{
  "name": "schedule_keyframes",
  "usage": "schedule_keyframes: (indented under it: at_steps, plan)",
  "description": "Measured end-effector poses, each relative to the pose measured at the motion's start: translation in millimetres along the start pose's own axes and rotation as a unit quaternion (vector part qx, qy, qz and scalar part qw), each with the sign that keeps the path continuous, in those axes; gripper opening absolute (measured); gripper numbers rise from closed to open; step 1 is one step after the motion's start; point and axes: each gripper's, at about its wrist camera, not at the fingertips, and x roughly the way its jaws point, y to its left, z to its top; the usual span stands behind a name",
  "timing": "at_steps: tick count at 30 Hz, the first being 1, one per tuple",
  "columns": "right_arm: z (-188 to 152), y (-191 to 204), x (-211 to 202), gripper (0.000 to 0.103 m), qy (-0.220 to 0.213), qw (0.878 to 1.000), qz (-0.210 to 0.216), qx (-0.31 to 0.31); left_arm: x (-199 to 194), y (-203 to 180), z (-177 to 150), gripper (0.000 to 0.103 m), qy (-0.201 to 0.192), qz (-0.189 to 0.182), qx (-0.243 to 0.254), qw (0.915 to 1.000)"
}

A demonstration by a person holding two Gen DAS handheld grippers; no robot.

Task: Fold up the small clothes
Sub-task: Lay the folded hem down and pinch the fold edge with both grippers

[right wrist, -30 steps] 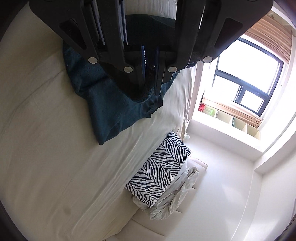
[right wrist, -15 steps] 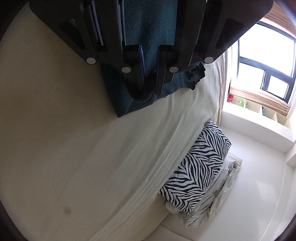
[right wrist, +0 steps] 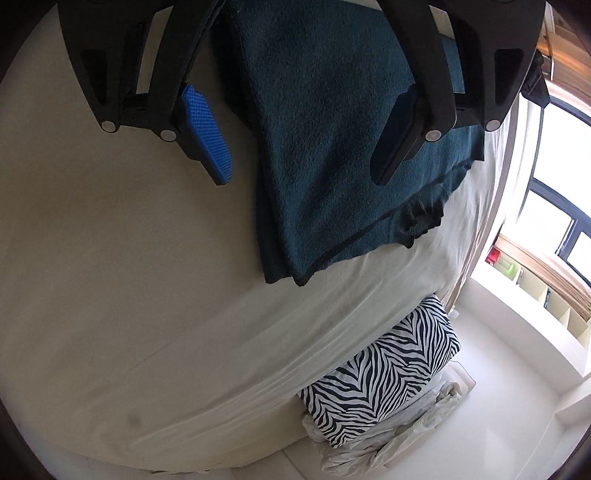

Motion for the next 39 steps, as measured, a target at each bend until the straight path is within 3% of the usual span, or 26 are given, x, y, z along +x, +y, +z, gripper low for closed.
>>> schedule_keyframes:
  at_steps: [4,8,10,16,27,28,32,39]
  plan:
    - [-28.8,0.2,-11.1,0.064,0.011,0.999,-0.015,-0.031,-3.0,-2.4,-15.5,0.052,-0.004,0.023,0.022,0.9995]
    - [-46.7,-1.9,-14.7,0.042,0.025,0.998,-0.027,-0.055,-2.5,-2.4,-23.3,0.041,-0.006,0.043,0.037,0.9984]
    - [-52.9,-2.9,-16.9,0.035,0.026,0.997,-0.038,-0.061,-2.9,-3.6,-24.9,0.036,-0.008,0.052,0.045,0.9976]
    - [-63.8,-6.1,-25.1,0.031,0.022,0.997,-0.036,-0.065,-1.4,-3.9,-28.1,0.027,-0.008,0.071,0.057,0.9958]
    - [-70.0,-6.2,-37.4,0.031,0.022,0.996,-0.038,-0.078,-6.9,-9.5,-33.2,0.026,-0.015,0.083,0.066,0.9942]
    - [-70.0,-7.7,-39.2,0.029,0.018,0.996,-0.038,-0.075,-7.3,-11.0,-33.9,0.025,-0.017,0.086,0.069,0.9938]
    - [-68.2,-17.4,-44.0,0.006,0.01,0.998,-0.043,-0.054,-6.8,-14.6,-34.1,0.013,-0.018,0.092,0.078,0.9925]
    - [-77.0,-24.6,-54.1,0.005,0.003,0.999,-0.037,-0.035,-7.7,-13.3,-36.4,0.011,-0.015,0.096,0.085,0.9916]
